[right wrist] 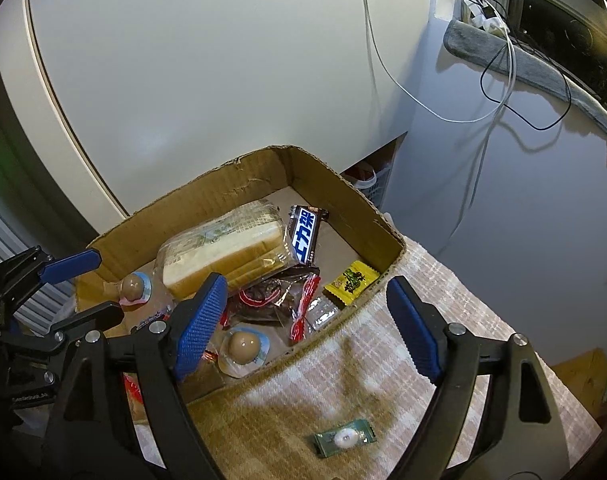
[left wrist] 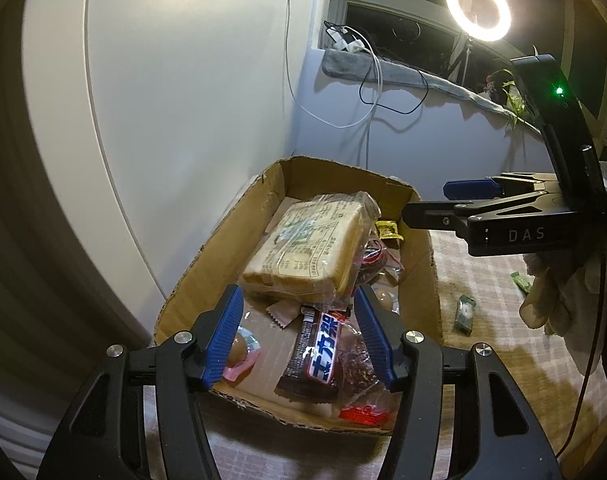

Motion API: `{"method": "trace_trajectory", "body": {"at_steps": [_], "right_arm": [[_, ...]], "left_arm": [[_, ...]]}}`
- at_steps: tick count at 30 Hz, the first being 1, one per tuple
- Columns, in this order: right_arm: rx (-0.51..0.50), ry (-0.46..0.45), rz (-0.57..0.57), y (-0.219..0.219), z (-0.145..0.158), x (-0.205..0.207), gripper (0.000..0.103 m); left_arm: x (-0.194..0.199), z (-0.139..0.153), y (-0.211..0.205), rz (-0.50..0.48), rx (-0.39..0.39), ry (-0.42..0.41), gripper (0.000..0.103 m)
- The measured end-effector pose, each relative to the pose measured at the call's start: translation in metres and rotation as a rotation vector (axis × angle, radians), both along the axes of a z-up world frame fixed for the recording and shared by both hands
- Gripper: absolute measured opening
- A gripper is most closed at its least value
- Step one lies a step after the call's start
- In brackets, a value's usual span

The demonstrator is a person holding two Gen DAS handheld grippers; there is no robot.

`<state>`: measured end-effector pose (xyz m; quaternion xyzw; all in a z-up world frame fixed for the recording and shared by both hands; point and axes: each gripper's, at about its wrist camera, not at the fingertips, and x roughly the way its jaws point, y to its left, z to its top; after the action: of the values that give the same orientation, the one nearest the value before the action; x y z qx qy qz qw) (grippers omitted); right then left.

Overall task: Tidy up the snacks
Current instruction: 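Move both tools back over the table toward the green snacks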

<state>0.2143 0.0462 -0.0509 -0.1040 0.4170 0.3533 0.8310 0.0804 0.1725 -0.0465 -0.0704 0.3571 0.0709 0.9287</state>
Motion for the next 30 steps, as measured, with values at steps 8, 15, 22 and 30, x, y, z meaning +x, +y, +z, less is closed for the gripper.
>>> {"method": "trace_trajectory", "body": {"at_steps": [8, 15, 22, 30], "right_arm": [[0.017, -0.002, -0.026, -0.026, 0.009, -0.006, 0.084], [0.001, -0.072, -0.076, -0.065, 0.018, -0.019, 0.084], [-0.013, -0.099, -0.14, -0.116, 0.017, -0.033, 0.084], [-0.027, -0.063, -0.238, -0.186, 0.004, -0.044, 0.084]], "left_arm": [[-0.005, 0.008, -0.014, -0.025, 0.002, -0.021, 0.057], [-0.005, 0.015, -0.037, -0.075, 0.001, -0.037, 0.057], [0.001, 0.015, -0.072, -0.15, 0.0, -0.037, 0.057], [0.013, 0.007, -0.116, -0.25, -0.008, -0.012, 0.057]]}}
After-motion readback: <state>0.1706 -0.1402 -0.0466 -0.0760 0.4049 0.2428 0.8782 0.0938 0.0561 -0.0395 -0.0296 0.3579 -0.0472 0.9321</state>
